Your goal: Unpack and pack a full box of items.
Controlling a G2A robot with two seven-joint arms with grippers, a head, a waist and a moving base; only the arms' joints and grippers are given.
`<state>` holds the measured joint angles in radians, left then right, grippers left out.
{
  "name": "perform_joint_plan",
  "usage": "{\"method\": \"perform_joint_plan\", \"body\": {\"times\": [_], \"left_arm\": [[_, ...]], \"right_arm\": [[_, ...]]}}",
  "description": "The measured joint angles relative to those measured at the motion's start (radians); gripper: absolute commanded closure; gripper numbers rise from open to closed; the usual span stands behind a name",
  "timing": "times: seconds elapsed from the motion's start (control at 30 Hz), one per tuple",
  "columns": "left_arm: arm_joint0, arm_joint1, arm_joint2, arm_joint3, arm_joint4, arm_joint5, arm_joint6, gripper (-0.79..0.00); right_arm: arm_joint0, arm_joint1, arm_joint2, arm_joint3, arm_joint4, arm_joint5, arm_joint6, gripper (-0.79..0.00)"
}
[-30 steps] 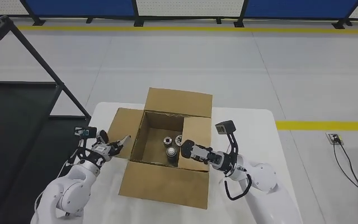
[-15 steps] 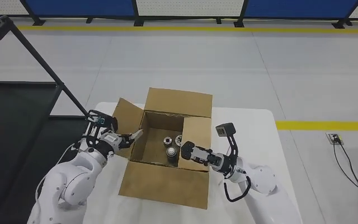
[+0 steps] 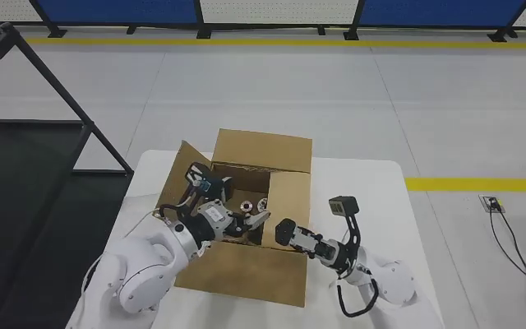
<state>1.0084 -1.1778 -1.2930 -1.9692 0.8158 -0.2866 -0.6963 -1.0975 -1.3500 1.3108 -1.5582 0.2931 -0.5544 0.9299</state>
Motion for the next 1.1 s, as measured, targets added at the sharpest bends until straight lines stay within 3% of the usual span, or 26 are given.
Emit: {"method": "perform_joint_plan", "body": {"times": [0.2, 0.37, 0.5, 0.6, 0.87, 1.1], "left_arm": [[-0.096, -0.011, 0.056, 0.175, -0.083, -0.044, 0.025, -0.785], [-0.168, -0.014, 0.057, 0.345, -0.203, -0.137, 0.044, -0.785], [-0.214, -0.013, 0.064, 0.458, -0.253, -0.173, -0.013, -0.785], [-0.223, -0.012, 0.070, 0.478, -0.245, -0.176, -0.078, -0.785], [-0.210, -0.014, 0.081, 0.485, -0.262, -0.164, -0.028, -0.785], [-0.266, -0.035, 0.155, 0.594, -0.383, -0.160, -0.023, -0.785]], "right_arm": [[-0.072, 0.010, 0.027, -0.061, -0.006, -0.035, -0.046, -0.785], [-0.136, 0.019, 0.052, -0.097, -0.017, -0.057, -0.080, -0.785], [-0.171, 0.026, 0.062, -0.113, -0.036, -0.053, -0.083, -0.785], [-0.172, 0.027, 0.061, -0.113, -0.044, -0.045, -0.075, -0.785], [-0.172, 0.027, 0.057, -0.122, -0.036, -0.039, -0.087, -0.785], [-0.172, 0.036, 0.065, -0.126, -0.005, -0.035, -0.080, -0.785]]}}
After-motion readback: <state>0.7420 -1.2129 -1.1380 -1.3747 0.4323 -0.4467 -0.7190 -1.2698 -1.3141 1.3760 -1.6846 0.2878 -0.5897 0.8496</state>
